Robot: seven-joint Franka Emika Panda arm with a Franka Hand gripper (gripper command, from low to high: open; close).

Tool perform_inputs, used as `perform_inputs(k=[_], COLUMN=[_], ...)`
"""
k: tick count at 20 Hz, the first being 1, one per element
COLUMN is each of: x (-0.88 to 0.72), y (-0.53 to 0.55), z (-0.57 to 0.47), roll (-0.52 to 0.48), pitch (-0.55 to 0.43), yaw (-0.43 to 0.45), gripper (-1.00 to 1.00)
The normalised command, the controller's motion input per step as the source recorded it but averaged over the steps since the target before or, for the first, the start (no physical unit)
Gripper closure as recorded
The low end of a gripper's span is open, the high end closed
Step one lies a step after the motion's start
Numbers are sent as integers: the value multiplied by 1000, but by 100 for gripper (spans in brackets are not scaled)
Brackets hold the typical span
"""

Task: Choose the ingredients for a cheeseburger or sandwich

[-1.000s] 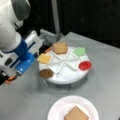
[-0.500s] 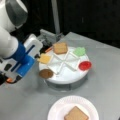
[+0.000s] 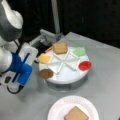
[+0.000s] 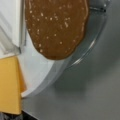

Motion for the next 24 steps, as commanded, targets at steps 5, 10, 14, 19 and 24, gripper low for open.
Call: perform_inputs(k=[5, 10, 14, 19, 24], x=[177, 275, 333, 373, 358], y=[-248, -251, -310, -297, -275], z=[-181, -173, -119, -102, -91], roll=[601, 553, 498, 447, 403], pitch=[-91, -51, -39, -42, -35], yaw=[204, 212, 195, 166, 144], gripper=[-100, -100, -100, -100, -100])
